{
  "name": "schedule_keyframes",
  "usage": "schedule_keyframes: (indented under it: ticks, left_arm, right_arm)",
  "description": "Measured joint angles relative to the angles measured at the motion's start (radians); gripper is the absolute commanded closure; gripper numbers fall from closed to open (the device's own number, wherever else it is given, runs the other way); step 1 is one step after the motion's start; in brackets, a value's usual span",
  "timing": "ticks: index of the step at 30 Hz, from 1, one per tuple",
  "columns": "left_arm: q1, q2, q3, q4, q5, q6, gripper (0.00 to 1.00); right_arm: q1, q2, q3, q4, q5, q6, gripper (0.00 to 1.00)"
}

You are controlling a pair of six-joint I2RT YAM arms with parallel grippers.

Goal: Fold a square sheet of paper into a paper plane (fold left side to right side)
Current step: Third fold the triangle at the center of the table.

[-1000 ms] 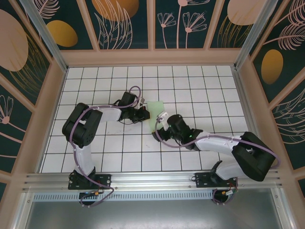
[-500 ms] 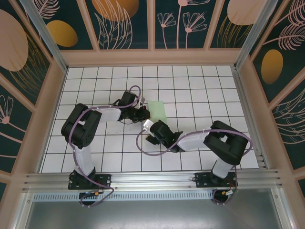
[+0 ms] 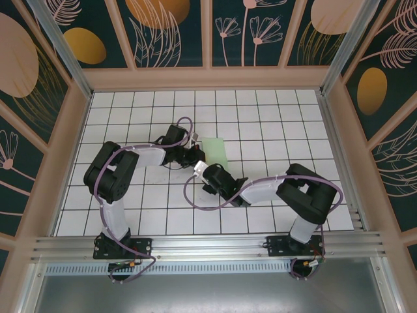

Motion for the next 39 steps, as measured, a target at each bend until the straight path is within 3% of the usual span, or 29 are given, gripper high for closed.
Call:
schedule_keyframes:
  ticks: [3,6,10,16,25,39]
  left_arm:
    - [0.000,0.000,0.000,-0.008,0.000,0.000,1.00]
    - [0.000,0.000,0.000,-0.015,-0.001,0.001,0.91]
    - [-0.002,-0.003,0.002,-0.045,-0.016,0.021,0.69]
    - [0.022,-0.076,0.002,-0.132,-0.053,0.066,0.57]
    - [0.067,-0.116,0.064,-0.202,-0.056,0.122,0.68]
    - [0.048,0.175,0.310,-0.204,0.015,0.171,0.73]
  right_arm:
    - [0.000,-0.001,0.000,-0.013,-0.005,-0.002,1.00]
    - [0.000,-0.001,0.000,-0.017,-0.017,0.005,1.00]
    - [0.000,-0.001,0.001,-0.031,-0.043,0.012,1.00]
    - [-0.021,-0.001,0.001,-0.057,-0.100,0.037,1.00]
    - [-0.040,-0.001,0.002,-0.069,-0.150,0.064,1.00]
    - [-0.058,-0.001,0.017,-0.069,-0.189,0.095,1.00]
